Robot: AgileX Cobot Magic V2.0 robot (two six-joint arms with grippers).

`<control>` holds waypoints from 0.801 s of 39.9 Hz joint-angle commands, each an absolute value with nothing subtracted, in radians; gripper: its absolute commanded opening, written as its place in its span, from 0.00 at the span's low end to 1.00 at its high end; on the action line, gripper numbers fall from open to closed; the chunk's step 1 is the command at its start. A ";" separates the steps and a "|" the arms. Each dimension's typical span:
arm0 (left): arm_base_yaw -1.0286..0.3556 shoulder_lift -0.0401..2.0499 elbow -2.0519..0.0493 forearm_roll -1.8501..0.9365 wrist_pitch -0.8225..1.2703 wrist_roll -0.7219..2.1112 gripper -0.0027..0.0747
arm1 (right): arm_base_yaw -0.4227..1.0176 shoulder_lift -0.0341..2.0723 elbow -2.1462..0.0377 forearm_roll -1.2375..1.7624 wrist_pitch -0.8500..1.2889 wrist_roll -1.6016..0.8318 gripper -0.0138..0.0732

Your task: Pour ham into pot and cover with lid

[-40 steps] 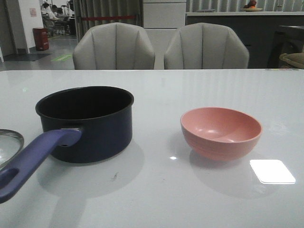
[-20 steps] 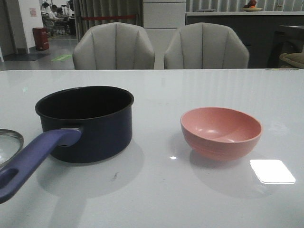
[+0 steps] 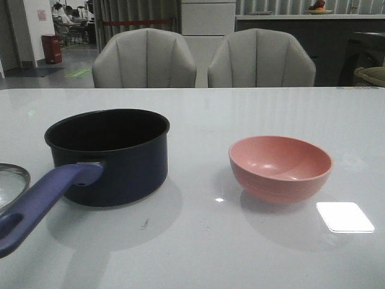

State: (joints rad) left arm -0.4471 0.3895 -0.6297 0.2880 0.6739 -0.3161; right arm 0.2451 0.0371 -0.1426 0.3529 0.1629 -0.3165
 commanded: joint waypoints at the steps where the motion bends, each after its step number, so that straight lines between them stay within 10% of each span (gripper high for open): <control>1: -0.455 0.494 -0.701 0.418 0.667 -0.438 0.86 | 0.246 0.047 -0.169 0.365 0.077 -0.325 0.33; 15: -0.431 0.924 -0.896 0.407 0.800 -0.466 0.86 | 0.246 0.047 -0.169 0.365 0.077 -0.325 0.33; 32: 0.008 1.299 -1.021 -0.193 0.755 -0.118 0.86 | 0.246 0.047 -0.169 0.365 0.077 -0.325 0.33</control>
